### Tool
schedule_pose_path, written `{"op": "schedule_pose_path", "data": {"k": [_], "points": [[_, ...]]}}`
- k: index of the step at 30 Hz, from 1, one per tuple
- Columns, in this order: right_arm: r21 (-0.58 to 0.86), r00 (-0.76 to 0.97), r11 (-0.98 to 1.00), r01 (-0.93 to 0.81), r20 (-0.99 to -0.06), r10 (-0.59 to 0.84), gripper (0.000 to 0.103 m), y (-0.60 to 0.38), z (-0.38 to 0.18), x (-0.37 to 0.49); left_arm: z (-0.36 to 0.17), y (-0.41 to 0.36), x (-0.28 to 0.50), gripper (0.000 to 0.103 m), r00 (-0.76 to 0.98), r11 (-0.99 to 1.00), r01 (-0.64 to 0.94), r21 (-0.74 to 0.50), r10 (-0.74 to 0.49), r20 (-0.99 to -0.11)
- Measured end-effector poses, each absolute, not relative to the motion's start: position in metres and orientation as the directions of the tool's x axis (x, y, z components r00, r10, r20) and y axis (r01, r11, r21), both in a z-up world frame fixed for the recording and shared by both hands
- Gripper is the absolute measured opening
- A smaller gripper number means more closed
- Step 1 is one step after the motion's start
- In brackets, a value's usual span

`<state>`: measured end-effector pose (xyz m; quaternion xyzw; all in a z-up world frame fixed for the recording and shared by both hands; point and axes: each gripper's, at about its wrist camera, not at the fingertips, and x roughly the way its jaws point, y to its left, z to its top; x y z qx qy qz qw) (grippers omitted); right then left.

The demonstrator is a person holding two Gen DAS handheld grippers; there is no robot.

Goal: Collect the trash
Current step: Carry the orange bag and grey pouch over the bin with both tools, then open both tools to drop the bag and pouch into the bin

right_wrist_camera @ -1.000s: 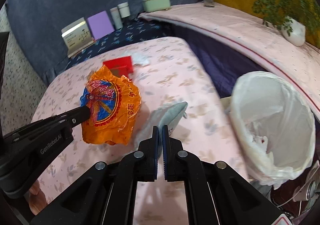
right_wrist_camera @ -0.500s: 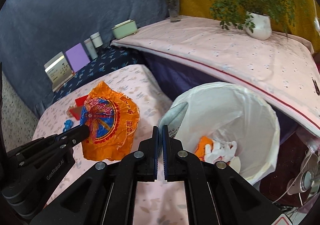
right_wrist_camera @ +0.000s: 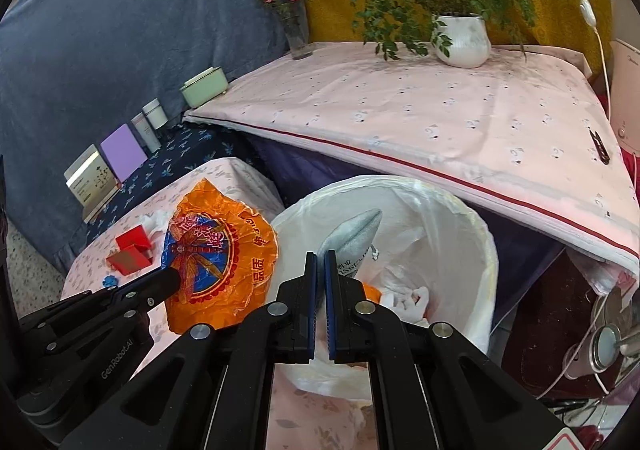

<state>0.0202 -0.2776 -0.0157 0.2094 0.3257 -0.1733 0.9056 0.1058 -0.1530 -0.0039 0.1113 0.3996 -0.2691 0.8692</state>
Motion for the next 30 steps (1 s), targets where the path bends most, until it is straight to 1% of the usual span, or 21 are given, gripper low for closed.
{"op": "schedule_pose_path", "data": {"k": [9,15,17,19,21,26,30], "points": [[0.276,0.717,0.821,0.499,-0.665,-0.212,0.004,-0.308,-0.018,0.009,-0.011,-0.187,0.102,0.004,0.506,0.802,0.597,-0.017,-0.393,-0.768],[0.275,0.711,0.823,0.497,-0.673,-0.205,0.004,-0.311,-0.023,0.012,-0.014,-0.193,0.104,0.008,0.487,0.801,0.597,-0.041,-0.402,-0.775],[0.272,0.71,0.825,0.495,-0.674,-0.204,0.006,-0.31,-0.023,0.015,-0.015,-0.192,0.106,0.018,0.484,0.805,0.591,-0.048,-0.402,-0.777],[0.269,0.711,0.829,0.49,-0.674,-0.201,0.011,-0.308,-0.023,0.016,-0.014,-0.189,0.107,0.04,0.497,0.814,0.578,-0.049,-0.4,-0.77],[0.271,0.714,0.829,0.489,-0.671,-0.202,0.012,-0.306,-0.023,0.017,-0.013,-0.186,0.108,0.048,0.51,0.823,0.567,-0.048,-0.396,-0.764],[0.27,0.714,0.831,0.486,-0.671,-0.2,0.019,-0.301,-0.022,0.019,-0.011,-0.178,0.111,0.048,0.517,0.832,0.552,-0.055,-0.393,-0.761],[0.261,0.714,0.836,0.482,-0.67,-0.202,0.022,-0.297,-0.02,0.02,-0.009,-0.171,0.113,0.049,0.522,0.839,0.54,-0.061,-0.391,-0.758]]}}
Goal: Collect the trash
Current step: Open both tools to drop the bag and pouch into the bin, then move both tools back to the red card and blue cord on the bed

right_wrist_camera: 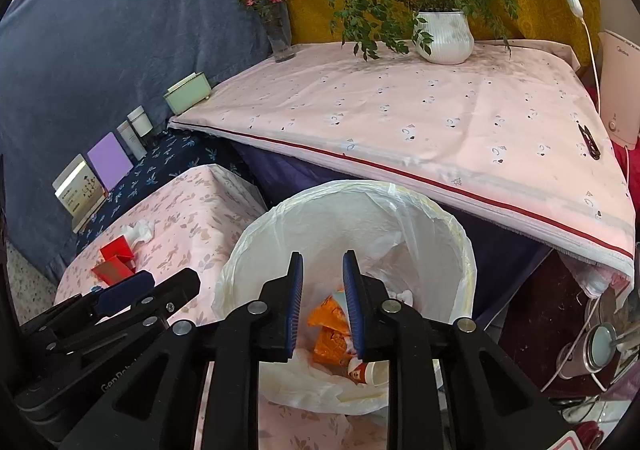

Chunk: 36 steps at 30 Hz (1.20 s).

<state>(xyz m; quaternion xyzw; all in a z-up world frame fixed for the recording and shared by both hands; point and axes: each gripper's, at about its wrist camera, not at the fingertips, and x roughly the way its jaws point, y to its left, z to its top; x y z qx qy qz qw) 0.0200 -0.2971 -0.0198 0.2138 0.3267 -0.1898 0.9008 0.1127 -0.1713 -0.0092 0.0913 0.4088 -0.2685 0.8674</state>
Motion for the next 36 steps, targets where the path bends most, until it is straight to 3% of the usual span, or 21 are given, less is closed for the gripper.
{"op": "schedule_pose_path", "data": {"k": [36], "points": [[0.161,0.742,0.947,0.276,-0.662,-0.104,0.035,-0.168,0.003,0.073,-0.006,-0.015,0.147,0.056,0.611,0.95,0.281,-0.134,-0.285,-0.738]]}}
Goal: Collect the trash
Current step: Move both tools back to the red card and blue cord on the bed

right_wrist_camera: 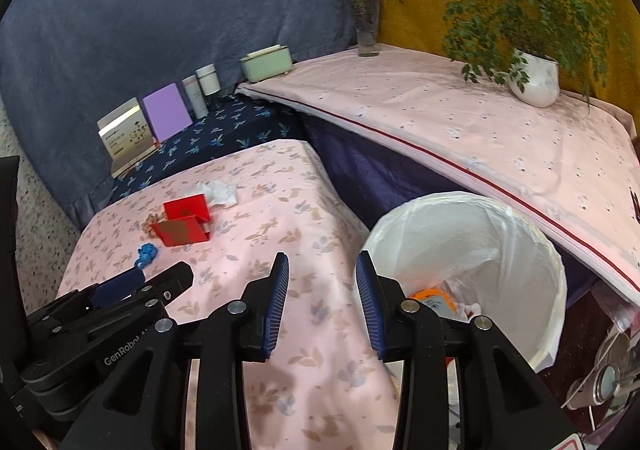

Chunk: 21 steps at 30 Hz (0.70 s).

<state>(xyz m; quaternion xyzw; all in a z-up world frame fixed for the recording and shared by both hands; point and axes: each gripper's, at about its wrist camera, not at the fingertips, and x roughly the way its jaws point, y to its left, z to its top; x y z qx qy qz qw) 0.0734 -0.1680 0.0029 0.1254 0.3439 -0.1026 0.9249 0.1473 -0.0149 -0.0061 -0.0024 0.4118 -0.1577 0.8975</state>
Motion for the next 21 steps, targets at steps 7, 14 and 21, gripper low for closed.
{"op": "schedule_pose_path", "data": {"k": [7,14,21], "points": [[0.148,0.735,0.965,0.217,-0.675,-0.061,0.035,-0.133,0.0,0.093,-0.017,0.034,0.16,0.061,0.619,0.971,0.183,-0.153,-0.234,-0.75],[0.136,0.722,0.978,0.157,-0.692,-0.019,0.035,-0.099,-0.008,0.118,-0.027,0.075,0.174,0.061,0.626,0.984,0.111,-0.142,-0.18,-0.759],[0.131,0.707,0.987,0.092,-0.707,0.028,0.035,-0.067,-0.017,0.149,-0.044,0.109,0.196,0.061,0.61,0.988,0.09,-0.124,-0.153,-0.778]]}}
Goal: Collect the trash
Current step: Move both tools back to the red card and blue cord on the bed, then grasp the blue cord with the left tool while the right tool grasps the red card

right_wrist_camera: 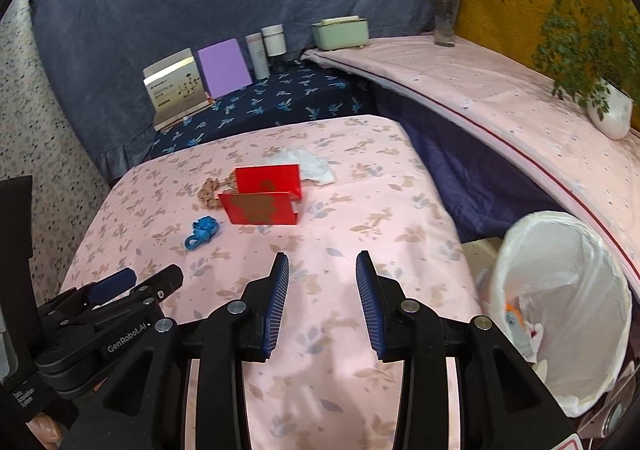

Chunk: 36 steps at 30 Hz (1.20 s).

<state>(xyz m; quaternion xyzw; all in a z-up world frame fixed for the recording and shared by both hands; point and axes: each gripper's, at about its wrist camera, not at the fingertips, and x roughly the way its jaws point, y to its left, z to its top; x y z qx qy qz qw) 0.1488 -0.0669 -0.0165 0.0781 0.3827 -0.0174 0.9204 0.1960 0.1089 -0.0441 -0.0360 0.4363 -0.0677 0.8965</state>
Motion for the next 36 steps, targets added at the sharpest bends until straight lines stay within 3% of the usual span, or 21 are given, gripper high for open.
{"op": "schedule_pose_path", "data": {"k": [12,17,26,32,36], "points": [[0.16,0.672,0.987,0.009,-0.732,0.112,0.035,-0.032,-0.04,0.228,-0.073,0.127,0.255,0.073,0.569,0.984,0.126,-0.124,-0.174,-0.804],[0.138,0.673,0.989,-0.053,-0.727,0.137,0.05,-0.025,-0.049,0.259,-0.084,0.13,0.284,0.075,0.555,0.983,0.137,-0.124,-0.18,-0.812],[0.11,0.639,0.985,-0.13,-0.75,0.169,0.051,-0.021,-0.071,0.294,-0.104,0.131,0.312,0.074,0.514,0.972,0.139,-0.189,-0.234,-0.825],[0.091,0.615,0.983,-0.159,-0.769,0.171,0.05,-0.018,-0.083,0.301,-0.111,0.119,0.314,0.057,0.521,0.975,0.173,-0.136,-0.208,-0.828],[0.069,0.608,0.984,-0.163,-0.778,0.155,0.039,-0.018,-0.085,0.298,-0.111,0.118,0.313,0.031,0.509,0.971,0.184,-0.153,-0.228,-0.83]]}}
